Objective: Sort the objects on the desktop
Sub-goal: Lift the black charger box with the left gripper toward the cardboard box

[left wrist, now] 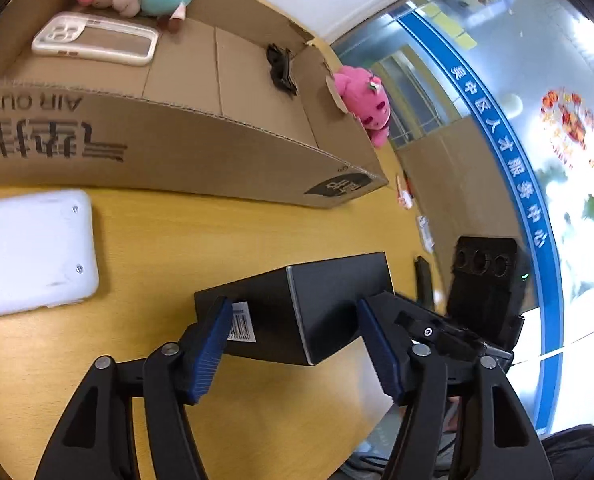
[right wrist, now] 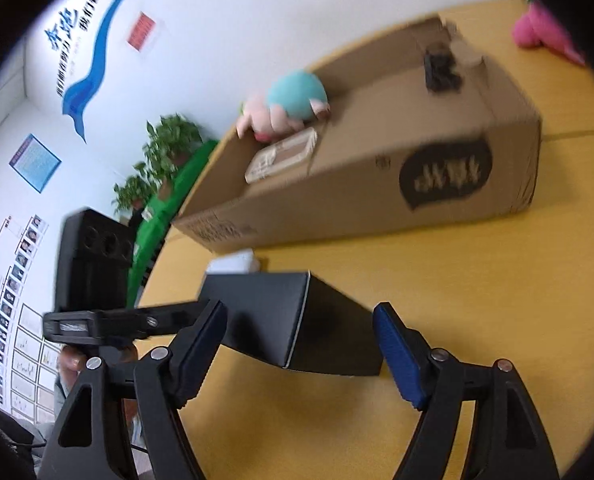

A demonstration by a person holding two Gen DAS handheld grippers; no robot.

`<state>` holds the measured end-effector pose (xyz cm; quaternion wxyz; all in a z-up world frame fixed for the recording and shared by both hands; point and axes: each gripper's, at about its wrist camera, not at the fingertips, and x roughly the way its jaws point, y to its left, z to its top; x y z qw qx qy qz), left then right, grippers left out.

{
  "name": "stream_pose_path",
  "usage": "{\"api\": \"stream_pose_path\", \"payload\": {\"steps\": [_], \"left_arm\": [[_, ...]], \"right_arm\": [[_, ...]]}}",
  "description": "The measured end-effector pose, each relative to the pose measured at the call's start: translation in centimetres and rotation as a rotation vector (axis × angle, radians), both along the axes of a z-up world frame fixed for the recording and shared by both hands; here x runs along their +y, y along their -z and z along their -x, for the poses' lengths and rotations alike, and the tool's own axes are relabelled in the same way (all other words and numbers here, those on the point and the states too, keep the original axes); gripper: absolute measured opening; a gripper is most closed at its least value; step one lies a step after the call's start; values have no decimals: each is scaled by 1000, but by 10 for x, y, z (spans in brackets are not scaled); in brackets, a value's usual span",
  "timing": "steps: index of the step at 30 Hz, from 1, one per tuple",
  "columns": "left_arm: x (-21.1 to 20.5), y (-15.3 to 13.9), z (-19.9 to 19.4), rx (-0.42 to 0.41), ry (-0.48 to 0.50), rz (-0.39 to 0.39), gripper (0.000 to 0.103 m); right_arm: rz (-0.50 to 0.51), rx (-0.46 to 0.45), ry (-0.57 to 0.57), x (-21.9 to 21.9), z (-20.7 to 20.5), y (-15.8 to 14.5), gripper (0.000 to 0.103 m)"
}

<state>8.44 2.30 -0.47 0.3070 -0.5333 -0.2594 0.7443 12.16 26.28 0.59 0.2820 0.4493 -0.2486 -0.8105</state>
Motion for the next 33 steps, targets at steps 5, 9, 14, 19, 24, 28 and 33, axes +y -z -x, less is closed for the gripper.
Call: {"api": "stream_pose_path", "payload": {"steps": [5,9,14,19,24,28,33], "left_arm": [[-9,22,4,-89,-20,-130,80],[-7,17,2,-60,-7,-113,78],[2,-3,-2,40,16,-22,68],[2,-20,-1,87,2,-11,67],[-2,-42,5,139,-13,-4,67],[-5,-62,13,187,-19,11,67],[-8,-89,28,253,-27,24,67]], "right_arm": [[53,-17,-12,3,5,8,75],[47,-14,-27,3,4,6,73],[3,36,-40,-2,-1,-2,70],[-14,96,-29,-4,-4,-17,69],[-49,191,-30,-11,-4,-45,66],[-94,261,-40,-18,1,-66,62],[-92,331,-28,-21,12,-87,61]]}}
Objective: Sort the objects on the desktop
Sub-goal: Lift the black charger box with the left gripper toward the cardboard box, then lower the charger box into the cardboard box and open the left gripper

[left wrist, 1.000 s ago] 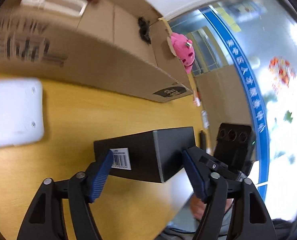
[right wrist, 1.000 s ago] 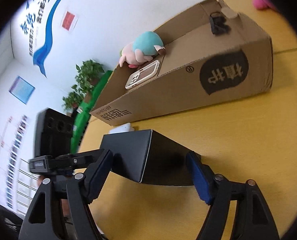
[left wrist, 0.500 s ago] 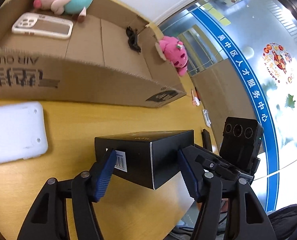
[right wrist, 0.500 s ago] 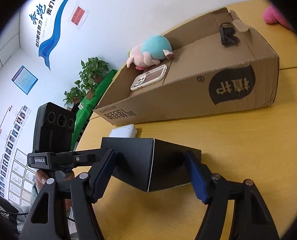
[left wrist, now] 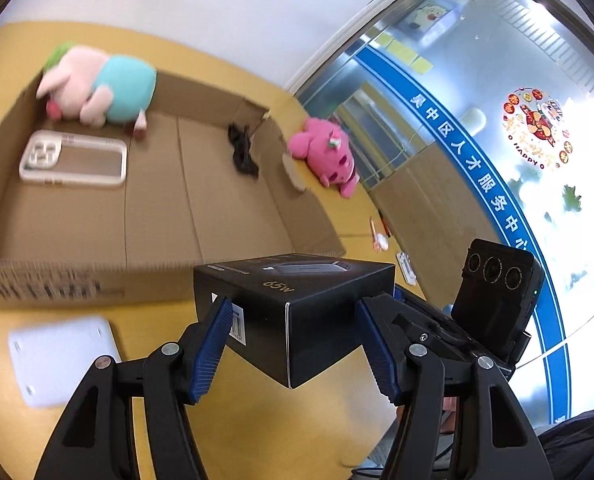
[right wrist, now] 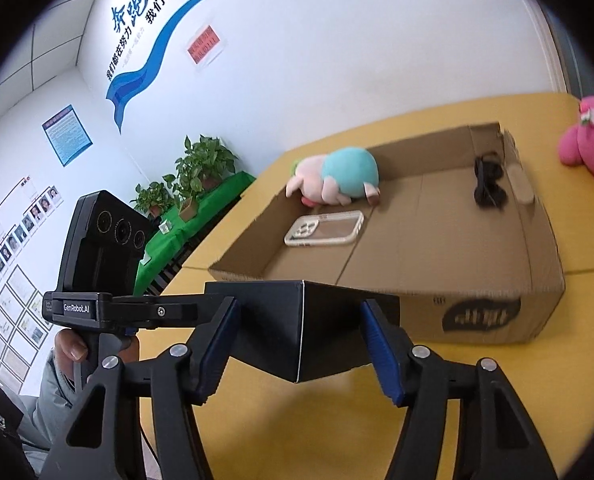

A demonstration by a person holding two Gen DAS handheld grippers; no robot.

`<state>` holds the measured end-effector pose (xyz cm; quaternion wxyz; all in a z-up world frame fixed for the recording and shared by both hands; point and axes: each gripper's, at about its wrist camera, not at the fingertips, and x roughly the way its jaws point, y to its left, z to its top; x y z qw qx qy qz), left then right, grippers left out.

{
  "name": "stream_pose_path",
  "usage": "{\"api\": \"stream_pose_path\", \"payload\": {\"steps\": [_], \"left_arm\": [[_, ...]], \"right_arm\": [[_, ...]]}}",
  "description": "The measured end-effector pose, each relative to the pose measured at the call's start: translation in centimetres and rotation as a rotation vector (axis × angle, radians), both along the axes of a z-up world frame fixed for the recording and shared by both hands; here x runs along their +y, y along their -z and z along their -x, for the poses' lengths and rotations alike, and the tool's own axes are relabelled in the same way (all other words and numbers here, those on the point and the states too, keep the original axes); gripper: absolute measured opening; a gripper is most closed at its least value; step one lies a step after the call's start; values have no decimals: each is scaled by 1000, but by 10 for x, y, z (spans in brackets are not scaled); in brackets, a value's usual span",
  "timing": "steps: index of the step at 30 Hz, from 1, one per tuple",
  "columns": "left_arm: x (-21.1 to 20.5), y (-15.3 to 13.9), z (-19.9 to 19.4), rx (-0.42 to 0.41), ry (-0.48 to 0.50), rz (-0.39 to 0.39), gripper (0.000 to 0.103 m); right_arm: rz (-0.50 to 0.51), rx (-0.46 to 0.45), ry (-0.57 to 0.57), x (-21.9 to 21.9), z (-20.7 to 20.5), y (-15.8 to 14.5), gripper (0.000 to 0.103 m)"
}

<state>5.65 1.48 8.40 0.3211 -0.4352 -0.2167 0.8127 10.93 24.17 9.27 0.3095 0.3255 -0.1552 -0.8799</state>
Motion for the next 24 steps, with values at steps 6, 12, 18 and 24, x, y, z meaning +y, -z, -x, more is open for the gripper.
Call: {"api": "stream_pose_path", "payload": {"steps": [6,12,18,24], "left_arm": [[-5,-30,21,81,-3,4,67],[-12,-67,59,174,-11,28,67],[-12,-90,114,240,-37,69,67],[-14,-78,173,230,-52,90,67]], "right_arm": [[-6,85,9,-3,16,-27,60],[-25,179,-21,-8,57,-57,59],[6,197,-24,-6,109,-71,60],[-6,154,-31,-6,161,-57,60]]}}
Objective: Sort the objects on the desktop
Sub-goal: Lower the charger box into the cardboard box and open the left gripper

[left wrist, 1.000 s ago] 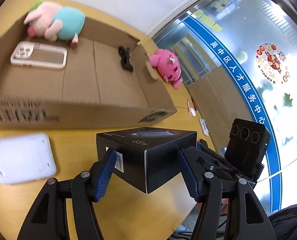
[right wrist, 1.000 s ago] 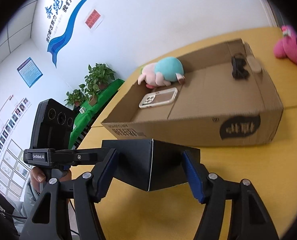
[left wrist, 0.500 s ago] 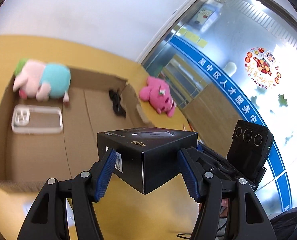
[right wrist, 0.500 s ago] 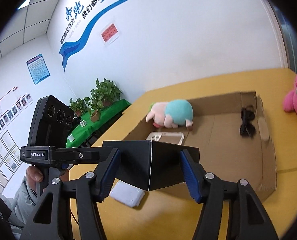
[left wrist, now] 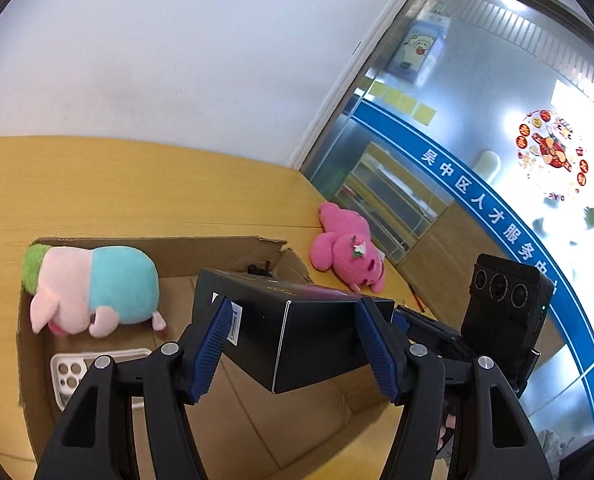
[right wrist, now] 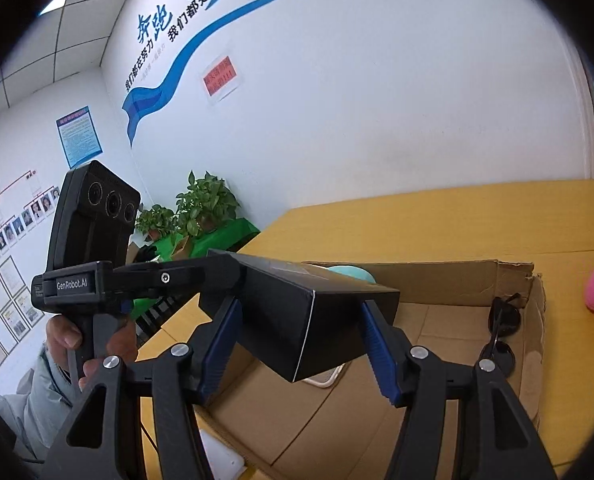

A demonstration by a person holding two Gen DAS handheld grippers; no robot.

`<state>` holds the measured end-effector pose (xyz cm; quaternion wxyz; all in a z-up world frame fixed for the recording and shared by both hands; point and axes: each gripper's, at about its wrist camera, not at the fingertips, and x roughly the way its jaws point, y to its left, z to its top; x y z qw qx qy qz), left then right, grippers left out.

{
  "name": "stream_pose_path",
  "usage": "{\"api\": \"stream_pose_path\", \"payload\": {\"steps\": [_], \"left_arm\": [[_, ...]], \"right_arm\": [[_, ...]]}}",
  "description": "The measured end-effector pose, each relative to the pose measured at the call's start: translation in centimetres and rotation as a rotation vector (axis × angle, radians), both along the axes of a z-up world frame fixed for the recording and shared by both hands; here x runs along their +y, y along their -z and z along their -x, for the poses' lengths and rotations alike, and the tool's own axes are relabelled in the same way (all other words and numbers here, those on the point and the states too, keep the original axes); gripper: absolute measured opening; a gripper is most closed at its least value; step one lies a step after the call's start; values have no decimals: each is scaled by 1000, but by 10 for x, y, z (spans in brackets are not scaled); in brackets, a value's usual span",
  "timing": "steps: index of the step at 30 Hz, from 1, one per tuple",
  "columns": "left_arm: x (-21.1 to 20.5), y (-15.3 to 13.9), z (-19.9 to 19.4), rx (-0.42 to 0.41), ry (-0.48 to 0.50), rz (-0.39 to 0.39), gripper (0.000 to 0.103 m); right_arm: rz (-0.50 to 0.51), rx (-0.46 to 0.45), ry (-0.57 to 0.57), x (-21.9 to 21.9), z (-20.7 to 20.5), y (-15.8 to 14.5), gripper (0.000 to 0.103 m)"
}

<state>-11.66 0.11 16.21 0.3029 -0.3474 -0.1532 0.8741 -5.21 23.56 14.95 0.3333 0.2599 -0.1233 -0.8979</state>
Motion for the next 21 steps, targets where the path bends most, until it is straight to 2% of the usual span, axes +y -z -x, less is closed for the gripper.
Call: {"api": "stream_pose_path", "payload": {"steps": [11,17,20,21], "left_arm": [[14,56,111,-135,-6,1,67],[19,99,156,-251,-44,8,65],[31,123,163,-313,-51,83,65],[35,126,162,-318,-47,102,66]], "right_arm": [[-2,-123,41,20,105,50,59],[-38,-220,50,22,152,86,57],[-74,-254,78,20,164,103,47],[-73,-271,86,21,167,109,47]]}}
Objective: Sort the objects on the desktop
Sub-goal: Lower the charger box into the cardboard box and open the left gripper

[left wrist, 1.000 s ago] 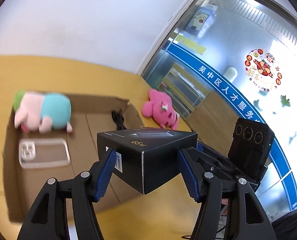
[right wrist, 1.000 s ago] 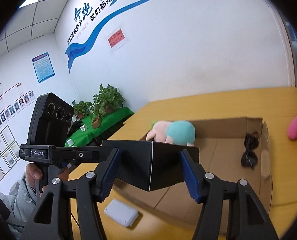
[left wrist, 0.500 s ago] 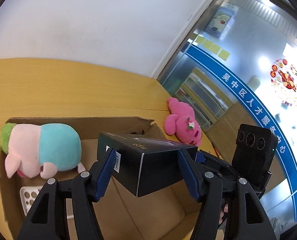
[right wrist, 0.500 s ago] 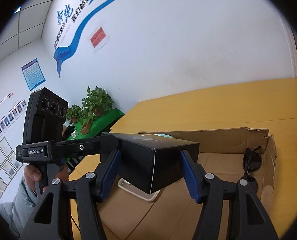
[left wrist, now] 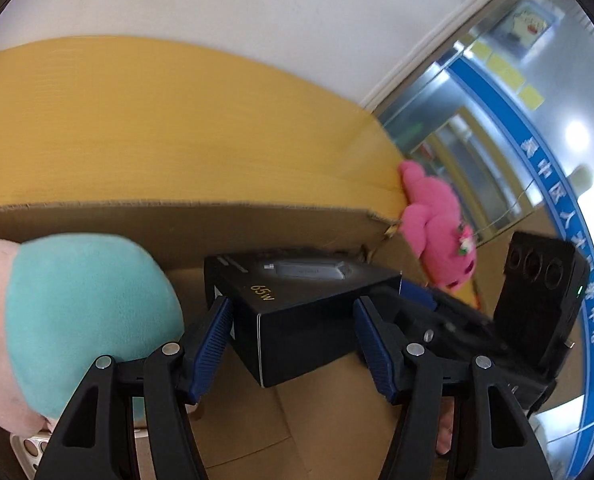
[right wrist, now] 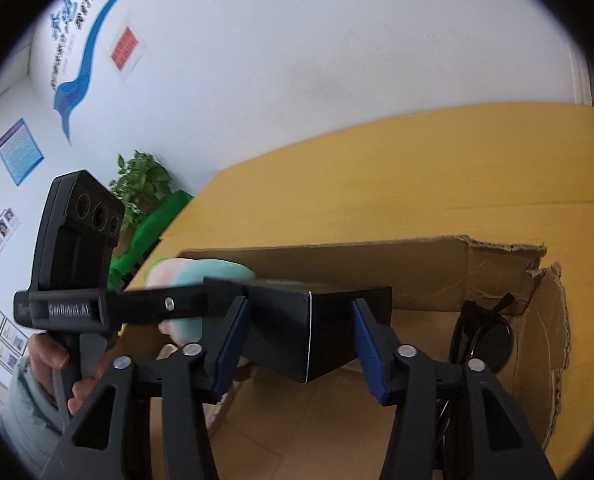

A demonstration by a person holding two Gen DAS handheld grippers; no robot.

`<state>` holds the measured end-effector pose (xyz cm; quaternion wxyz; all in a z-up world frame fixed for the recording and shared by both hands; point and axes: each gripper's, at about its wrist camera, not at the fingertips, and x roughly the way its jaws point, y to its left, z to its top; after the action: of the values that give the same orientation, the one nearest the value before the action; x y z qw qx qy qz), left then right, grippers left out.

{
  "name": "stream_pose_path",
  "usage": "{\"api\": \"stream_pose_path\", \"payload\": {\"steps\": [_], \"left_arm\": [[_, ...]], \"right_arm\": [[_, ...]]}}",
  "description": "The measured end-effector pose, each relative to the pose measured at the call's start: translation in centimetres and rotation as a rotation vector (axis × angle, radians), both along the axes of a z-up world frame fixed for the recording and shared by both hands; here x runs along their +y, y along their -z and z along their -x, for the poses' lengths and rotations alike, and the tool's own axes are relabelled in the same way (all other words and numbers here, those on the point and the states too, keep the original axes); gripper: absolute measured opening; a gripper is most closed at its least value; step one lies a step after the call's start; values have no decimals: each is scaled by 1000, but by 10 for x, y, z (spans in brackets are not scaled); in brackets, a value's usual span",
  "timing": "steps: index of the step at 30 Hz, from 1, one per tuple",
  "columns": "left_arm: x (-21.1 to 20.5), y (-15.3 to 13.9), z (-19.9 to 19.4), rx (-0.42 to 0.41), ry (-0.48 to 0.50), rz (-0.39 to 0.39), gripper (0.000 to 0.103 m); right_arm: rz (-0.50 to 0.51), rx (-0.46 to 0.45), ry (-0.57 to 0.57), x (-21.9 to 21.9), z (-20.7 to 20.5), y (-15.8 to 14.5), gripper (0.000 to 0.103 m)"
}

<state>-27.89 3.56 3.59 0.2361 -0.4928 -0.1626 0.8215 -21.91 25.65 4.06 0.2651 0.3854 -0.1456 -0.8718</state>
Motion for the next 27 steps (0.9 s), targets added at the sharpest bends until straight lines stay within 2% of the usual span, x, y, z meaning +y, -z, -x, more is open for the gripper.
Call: {"api": "stream_pose_path", "payload": {"steps": [3,8,11,14,16,19,20,21,23,24,26,27], "left_arm": [[8,2,-3,6,11,52,66],[16,17,-9,-68,36,95,67],[23,34,-7,-112,-2,152,59],[25,31,-10,-84,-25,152,57],[19,23,-14,-70,-40,121,57],[12,-6,-34,36,-71,123,60],[10,-18,-46,89,-78,137,61],[11,-30,-57,141,-86,155,65],[9,-54,-90,272,-118,203,70],[8,-65,-108,341,-135,230,74],[8,-86,-152,492,-186,300,82],[5,-92,-169,541,-209,322,87]], "right_arm": [[9,-25,9,5,0,8,47],[-39,-91,12,5,-8,13,47],[-100,-137,11,-6,-13,24,46],[-122,-151,29,-12,-18,30,46],[-105,-171,27,-12,-19,29,46],[-118,-150,39,-13,-33,17,47],[-123,-137,46,-12,-40,12,53],[-134,-122,61,-13,-46,5,63],[-195,-66,99,-17,-65,-11,74],[-232,-27,114,-21,-76,-19,77],[-298,43,117,-34,-100,-34,79],[-313,71,112,-39,-113,-40,79]]}}
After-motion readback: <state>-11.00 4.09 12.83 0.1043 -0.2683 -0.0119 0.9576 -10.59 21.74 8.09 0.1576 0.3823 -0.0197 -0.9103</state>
